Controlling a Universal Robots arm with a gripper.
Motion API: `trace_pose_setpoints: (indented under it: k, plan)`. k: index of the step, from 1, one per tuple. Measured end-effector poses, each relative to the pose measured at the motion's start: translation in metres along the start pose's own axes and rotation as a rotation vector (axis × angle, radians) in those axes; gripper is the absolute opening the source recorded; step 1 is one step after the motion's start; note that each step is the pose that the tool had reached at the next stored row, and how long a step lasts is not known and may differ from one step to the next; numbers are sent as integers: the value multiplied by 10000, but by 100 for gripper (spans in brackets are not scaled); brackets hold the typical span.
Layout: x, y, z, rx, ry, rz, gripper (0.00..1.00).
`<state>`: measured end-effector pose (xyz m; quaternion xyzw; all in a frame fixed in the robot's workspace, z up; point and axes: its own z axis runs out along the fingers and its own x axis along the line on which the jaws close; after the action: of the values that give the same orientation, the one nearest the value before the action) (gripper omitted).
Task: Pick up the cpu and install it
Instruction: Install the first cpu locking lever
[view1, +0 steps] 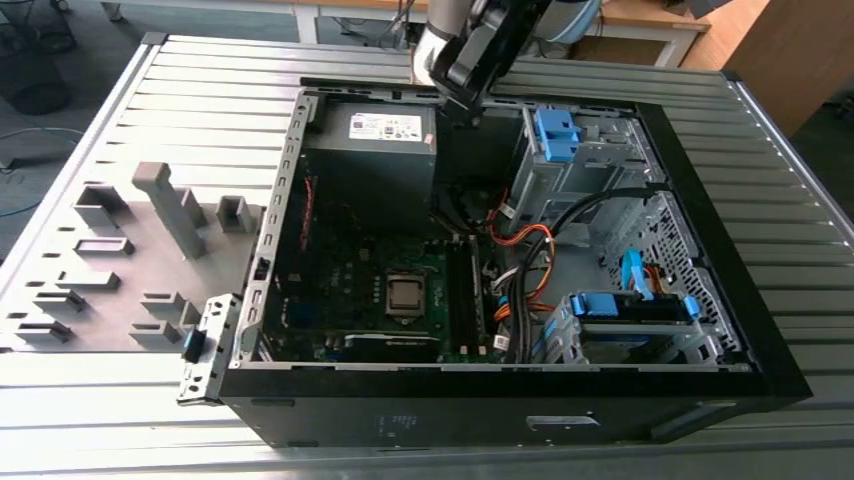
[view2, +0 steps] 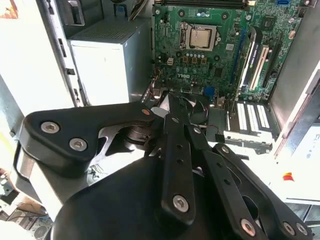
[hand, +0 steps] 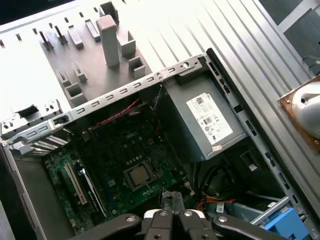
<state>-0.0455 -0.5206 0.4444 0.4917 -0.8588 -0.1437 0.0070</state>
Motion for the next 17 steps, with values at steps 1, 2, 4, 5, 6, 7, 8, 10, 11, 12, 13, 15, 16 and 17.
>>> trace_pose_setpoints:
  k: [1,2,4,5,6,7,8,10,11,12,13,15,16,17]
  plan:
    - [2,-3,12,7,-3,-3,11]
    - [3,-5,19,15,-3,-4,11]
    - [4,-5,19,15,-5,-4,11]
    - [4,-4,20,20,2,-2,11]
    - [4,-5,20,24,9,-1,11]
    - [4,-4,20,24,9,-1,11]
    - [4,-4,20,24,9,0,11]
    - [4,-4,20,30,19,1,11]
    - [4,-4,20,35,27,3,11]
    - [4,-5,20,41,37,4,11]
    - [4,-4,20,41,37,4,11]
    - [4,-4,20,49,51,7,11]
    - [4,-4,20,50,51,7,11]
    - [4,-4,20,56,62,9,11]
